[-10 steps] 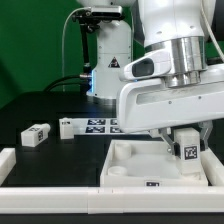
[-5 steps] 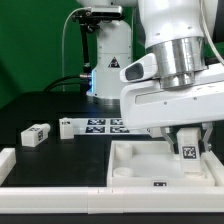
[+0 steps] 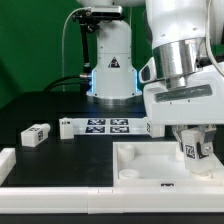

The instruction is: Assemble one leg

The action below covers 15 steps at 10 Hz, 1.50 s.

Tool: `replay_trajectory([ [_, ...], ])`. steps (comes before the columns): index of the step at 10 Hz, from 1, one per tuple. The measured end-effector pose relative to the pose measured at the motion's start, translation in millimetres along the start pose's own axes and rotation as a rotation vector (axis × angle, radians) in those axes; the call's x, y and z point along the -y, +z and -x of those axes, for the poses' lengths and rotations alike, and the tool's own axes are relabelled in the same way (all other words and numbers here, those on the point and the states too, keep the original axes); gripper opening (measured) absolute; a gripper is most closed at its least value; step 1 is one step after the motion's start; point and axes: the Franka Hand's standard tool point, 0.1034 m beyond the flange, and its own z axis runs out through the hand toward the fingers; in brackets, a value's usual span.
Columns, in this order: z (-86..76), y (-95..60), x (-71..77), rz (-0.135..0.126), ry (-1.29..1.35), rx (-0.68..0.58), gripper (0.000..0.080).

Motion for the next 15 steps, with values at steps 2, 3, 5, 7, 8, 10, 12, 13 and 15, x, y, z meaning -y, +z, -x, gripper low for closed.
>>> replay_trajectory([
  [2,0.5,-0.2,-0.2,-0.001,0.092,0.004,0.0292],
  [3,0.4,-0.2,-0.2,-0.001,0.07,0.004,0.0293],
  [5,2.3,-0.1,-0.7,0.0,0.033,0.005,0.0457],
  [7,5.6,-0.3,-0.2,0.001,-0.2,0.006,0.0635],
  [8,5.3,-0.3,-0.2,0.001,-0.317,0.005,0.0635],
  [10,8.9,-0.1,1.0,0.005,-0.614,0.003,0.0645],
  [12,10.7,-0.3,3.3,0.02,-0.912,-0.009,0.0649],
  [13,13.6,-0.2,4.5,0.028,-1.05,-0.017,0.0649],
  [15,15.4,-0.6,6.4,0.034,-1.231,-0.028,0.0649],
])
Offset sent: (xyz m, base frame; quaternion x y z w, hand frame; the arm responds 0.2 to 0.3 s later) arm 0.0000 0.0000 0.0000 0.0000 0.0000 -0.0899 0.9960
